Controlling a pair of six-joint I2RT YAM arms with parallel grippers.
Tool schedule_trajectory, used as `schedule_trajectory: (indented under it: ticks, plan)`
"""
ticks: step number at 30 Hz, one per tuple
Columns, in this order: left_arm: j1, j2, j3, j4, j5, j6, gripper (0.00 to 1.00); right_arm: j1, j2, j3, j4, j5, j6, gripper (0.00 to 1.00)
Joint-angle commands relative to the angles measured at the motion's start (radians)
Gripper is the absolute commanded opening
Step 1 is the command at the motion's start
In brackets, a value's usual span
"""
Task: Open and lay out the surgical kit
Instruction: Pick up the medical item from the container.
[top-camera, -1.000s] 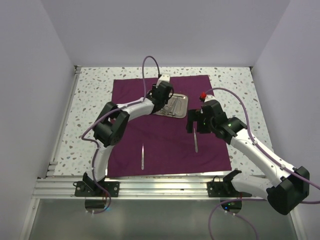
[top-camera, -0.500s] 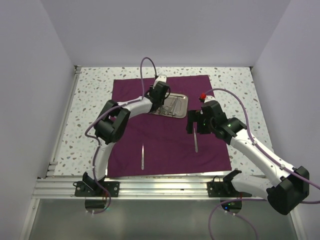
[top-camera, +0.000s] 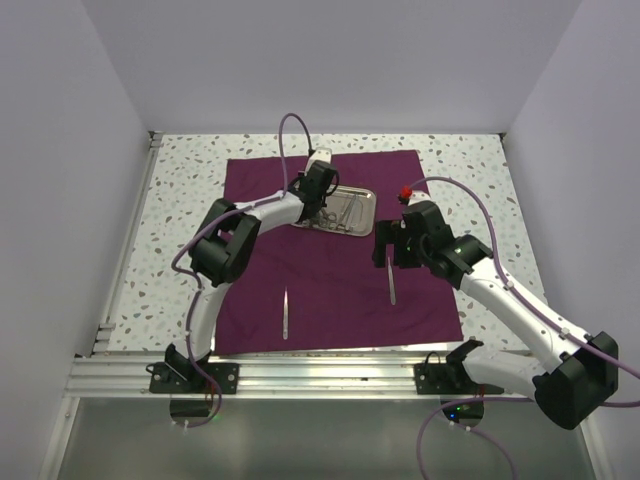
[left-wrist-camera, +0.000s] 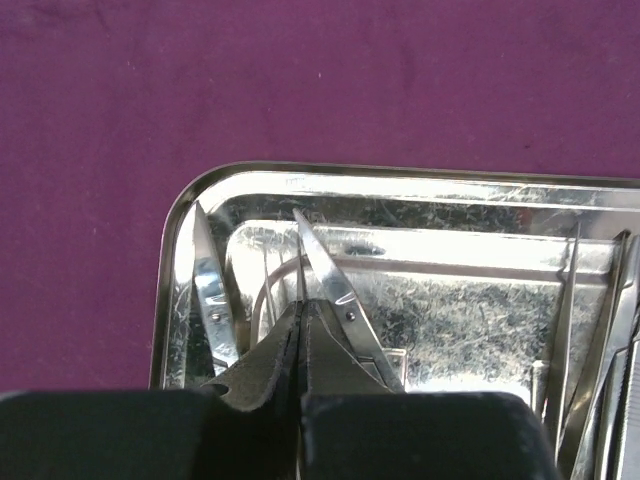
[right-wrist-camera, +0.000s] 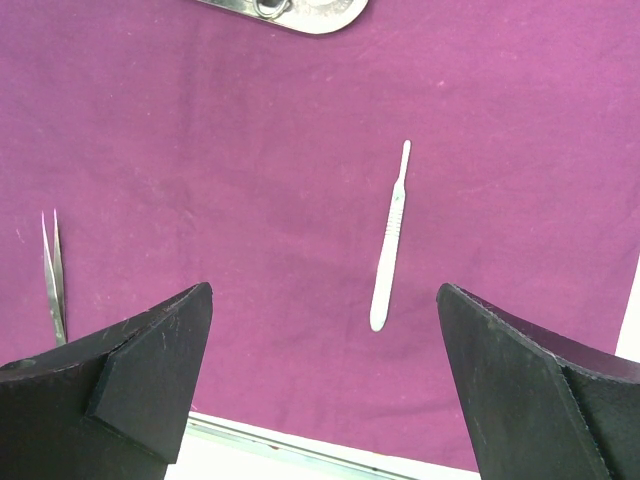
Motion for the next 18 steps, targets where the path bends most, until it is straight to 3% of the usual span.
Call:
schedule_trajectory:
  ticks: [1, 13, 16, 18]
  plan:
    - [0.009, 0.009, 0.032, -0.053, 0.014, 0.011, 0.00, 0.002, 0.000, 0.004, 0.013, -0.009, -0.020, 0.98]
    - [0.010, -0.071, 0.032, -0.089, -0.005, 0.016, 0.00, 0.001, -0.011, -0.004, 0.013, -0.016, -0.020, 0.98]
    - [0.010, -0.056, 0.038, -0.104, -0.012, 0.010, 0.06, 0.001, -0.014, -0.007, 0.015, -0.018, -0.021, 0.98]
    - [0.009, -0.039, 0.038, -0.107, -0.017, 0.002, 0.17, 0.001, -0.013, -0.007, 0.015, -0.019, -0.020, 0.98]
